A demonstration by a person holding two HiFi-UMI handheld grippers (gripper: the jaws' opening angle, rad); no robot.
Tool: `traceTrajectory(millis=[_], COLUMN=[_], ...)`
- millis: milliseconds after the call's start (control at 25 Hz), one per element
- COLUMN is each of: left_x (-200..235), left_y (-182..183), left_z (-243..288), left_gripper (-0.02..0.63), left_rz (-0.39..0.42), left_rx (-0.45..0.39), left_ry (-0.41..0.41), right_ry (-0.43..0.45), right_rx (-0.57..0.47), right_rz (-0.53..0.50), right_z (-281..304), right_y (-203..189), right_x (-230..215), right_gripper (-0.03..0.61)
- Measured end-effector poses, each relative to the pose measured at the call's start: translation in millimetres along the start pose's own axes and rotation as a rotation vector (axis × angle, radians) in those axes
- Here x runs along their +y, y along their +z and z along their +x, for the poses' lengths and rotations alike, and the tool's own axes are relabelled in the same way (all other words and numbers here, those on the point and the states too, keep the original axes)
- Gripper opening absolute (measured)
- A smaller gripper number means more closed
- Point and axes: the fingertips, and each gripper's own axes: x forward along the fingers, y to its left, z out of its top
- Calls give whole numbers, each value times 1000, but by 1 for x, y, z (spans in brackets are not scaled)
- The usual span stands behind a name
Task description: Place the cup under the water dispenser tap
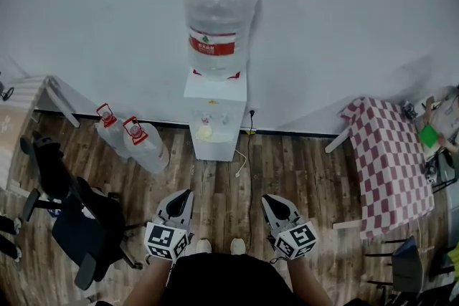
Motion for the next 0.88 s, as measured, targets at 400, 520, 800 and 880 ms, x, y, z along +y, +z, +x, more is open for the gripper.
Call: traceTrajectory(millis=[400,520,800,880], left_x=[-5,-6,-14,-19], left_y=[-2,-4,-3,-3], left_z=[9,10,17,20], left_gripper=[12,12,13,12], left_rz=[-69,-62,-37,-29], left_rx=[6,10,15,15], left_ry=[70,78,77,75], right_ry=[42,48,47,46], right_rx=[3,5,9,10], right_rz=[9,9,9,7], right_z=[2,2,-5,-9], right_y=[4,2,0,-2], right_x=[-27,-29,-39,-43], right_gripper=[21,21,21,21])
